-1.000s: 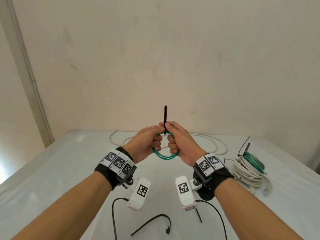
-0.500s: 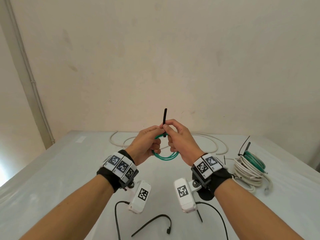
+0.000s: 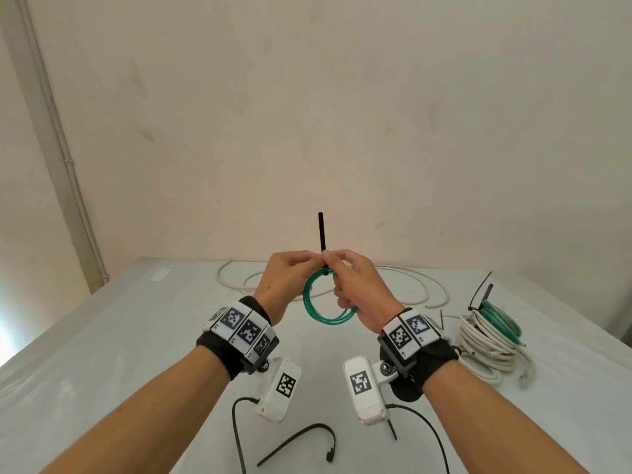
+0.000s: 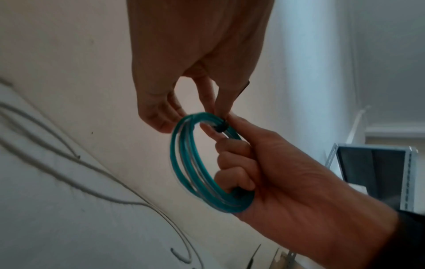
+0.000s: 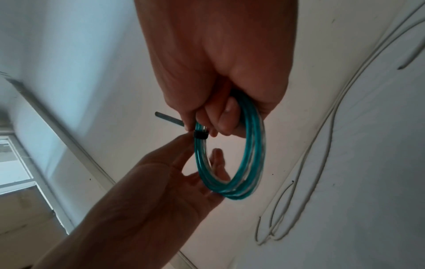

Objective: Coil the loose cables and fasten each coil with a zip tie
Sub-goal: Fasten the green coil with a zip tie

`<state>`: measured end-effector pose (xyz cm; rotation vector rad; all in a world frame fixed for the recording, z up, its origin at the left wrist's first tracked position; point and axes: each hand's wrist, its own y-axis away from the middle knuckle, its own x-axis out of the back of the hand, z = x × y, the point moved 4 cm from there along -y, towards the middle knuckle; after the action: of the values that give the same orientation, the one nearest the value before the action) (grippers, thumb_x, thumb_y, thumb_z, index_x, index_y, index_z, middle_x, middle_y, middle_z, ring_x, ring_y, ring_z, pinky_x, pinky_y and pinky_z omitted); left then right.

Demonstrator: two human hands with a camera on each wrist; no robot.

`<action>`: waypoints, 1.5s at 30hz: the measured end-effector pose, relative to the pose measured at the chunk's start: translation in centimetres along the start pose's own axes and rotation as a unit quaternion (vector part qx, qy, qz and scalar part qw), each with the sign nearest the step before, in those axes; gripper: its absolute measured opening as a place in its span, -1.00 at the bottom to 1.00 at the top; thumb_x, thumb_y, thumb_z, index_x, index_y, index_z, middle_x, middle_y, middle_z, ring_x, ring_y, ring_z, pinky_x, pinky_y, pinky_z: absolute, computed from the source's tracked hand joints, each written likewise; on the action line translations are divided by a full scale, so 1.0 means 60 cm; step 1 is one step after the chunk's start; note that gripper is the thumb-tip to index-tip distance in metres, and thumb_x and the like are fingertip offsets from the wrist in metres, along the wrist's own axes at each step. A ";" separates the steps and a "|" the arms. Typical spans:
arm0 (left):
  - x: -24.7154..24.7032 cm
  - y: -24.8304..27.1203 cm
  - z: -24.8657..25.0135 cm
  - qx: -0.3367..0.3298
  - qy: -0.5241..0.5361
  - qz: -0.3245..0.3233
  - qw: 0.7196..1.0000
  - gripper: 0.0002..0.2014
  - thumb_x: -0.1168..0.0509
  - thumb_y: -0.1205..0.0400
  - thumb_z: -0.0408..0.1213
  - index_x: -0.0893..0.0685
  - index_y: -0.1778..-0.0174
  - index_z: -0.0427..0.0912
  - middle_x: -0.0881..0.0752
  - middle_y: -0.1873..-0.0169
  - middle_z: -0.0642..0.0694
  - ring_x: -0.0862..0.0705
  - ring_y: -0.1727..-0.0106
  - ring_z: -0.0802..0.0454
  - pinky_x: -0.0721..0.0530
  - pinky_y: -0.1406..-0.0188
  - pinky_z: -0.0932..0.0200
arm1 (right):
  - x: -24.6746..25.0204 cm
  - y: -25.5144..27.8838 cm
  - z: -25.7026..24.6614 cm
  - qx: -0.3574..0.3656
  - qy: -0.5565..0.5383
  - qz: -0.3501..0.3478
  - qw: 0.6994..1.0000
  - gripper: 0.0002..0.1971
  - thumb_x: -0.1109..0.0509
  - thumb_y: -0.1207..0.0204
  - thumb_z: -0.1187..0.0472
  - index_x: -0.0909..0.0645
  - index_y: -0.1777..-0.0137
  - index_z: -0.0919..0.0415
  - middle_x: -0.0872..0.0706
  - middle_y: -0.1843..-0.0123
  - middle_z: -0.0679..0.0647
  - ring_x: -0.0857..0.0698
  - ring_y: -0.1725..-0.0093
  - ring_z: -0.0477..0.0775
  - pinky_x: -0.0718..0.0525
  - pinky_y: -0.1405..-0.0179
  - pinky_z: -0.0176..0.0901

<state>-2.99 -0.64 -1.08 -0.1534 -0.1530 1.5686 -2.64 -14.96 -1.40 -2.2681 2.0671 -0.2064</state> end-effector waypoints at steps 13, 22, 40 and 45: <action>0.039 -0.014 0.017 -0.017 -0.002 0.006 1.000 -0.82 -0.54 -0.61 -0.28 -0.88 0.03 -0.35 -0.86 0.16 -0.16 -0.75 0.07 0.07 -0.60 -0.05 0.13 | -0.009 0.016 -0.003 0.041 0.054 -0.042 0.997 -0.81 -0.40 -0.73 0.11 -0.85 -0.04 0.11 -0.68 0.38 -0.21 -0.27 0.56 -0.07 -0.33 0.58 -0.25; 0.036 -0.028 0.042 -0.138 -0.047 0.068 0.987 -0.84 -0.58 -0.59 -0.23 -0.86 0.24 -0.24 -0.81 0.26 -0.33 -0.67 0.22 0.00 -0.65 0.06 0.01 | -0.015 -0.004 -0.026 0.069 0.164 0.002 0.984 -0.78 -0.31 -0.65 0.05 -0.78 0.12 -0.04 -0.70 0.28 0.18 -0.42 0.52 0.03 -0.46 0.59 -0.19; 0.011 0.005 -0.033 0.011 0.127 -0.089 0.988 -0.75 -0.48 -0.63 -0.46 -0.79 -0.22 -0.42 -0.86 -0.02 -0.31 -0.85 -0.02 -0.14 -0.80 -0.02 0.17 | 0.003 0.011 0.018 -0.137 -0.147 -0.107 0.974 -0.78 -0.22 -0.83 0.23 -0.54 0.09 0.15 -0.17 0.43 -0.07 -0.13 0.49 -0.11 -0.21 0.51 -0.27; 0.001 0.001 -0.035 -0.080 -0.005 -0.053 0.995 -0.83 -0.52 -0.58 -0.55 -0.83 -0.08 -0.39 -0.88 0.05 -0.33 -0.87 -0.05 -0.22 -0.83 -0.19 0.03 | 0.006 0.006 0.037 -0.149 -0.167 -0.064 0.972 -0.74 -0.20 -0.85 0.27 -0.46 0.14 0.19 -0.19 0.45 -0.04 -0.16 0.54 -0.12 -0.22 0.60 -0.30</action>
<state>-2.63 -0.60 -3.16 -0.2592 -0.2904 1.4506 -2.63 -15.45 -3.63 -2.3916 1.8820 0.4809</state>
